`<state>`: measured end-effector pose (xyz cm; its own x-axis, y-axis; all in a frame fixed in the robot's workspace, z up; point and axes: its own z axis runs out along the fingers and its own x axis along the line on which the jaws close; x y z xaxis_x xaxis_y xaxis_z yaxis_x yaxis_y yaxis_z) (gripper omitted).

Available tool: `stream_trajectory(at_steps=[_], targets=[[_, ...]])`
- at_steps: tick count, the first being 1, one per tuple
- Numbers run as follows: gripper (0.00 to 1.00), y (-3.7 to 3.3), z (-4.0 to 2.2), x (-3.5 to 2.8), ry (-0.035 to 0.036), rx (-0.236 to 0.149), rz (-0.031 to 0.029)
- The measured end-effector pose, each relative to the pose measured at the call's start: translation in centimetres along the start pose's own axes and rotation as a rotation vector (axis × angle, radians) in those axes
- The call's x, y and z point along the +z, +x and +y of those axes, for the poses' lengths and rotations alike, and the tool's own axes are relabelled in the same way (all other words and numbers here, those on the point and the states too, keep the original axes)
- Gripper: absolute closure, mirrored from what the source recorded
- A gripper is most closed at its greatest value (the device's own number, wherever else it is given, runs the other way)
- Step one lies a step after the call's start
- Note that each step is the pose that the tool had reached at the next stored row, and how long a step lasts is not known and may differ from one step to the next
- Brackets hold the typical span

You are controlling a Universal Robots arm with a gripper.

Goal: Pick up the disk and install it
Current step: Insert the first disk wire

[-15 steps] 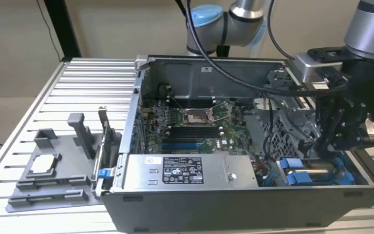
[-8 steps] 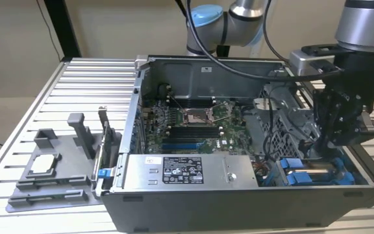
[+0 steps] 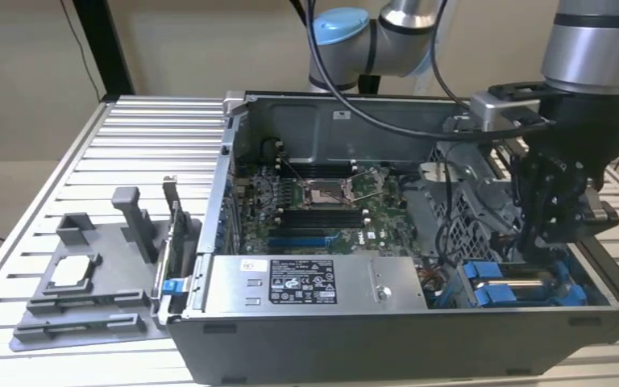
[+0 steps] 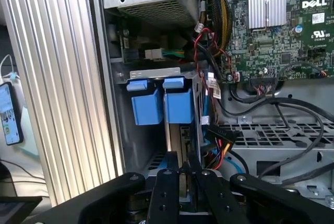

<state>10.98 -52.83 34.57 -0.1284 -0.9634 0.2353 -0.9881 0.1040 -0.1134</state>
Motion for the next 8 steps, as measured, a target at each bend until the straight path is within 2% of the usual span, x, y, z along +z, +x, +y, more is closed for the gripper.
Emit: stream_trajectory(at_steps=[3,5,6,8], targets=[[1.00,-0.63,0.08,0.03,0.0100,0.000,0.0175],[1.00,-1.03,0.13,0.01,0.0192,0.001,0.0334],[1.00,-1.18,0.15,0.01,0.0240,0.000,0.0441],[1.00,-1.27,0.17,0.03,0.0321,-0.001,0.0730]])
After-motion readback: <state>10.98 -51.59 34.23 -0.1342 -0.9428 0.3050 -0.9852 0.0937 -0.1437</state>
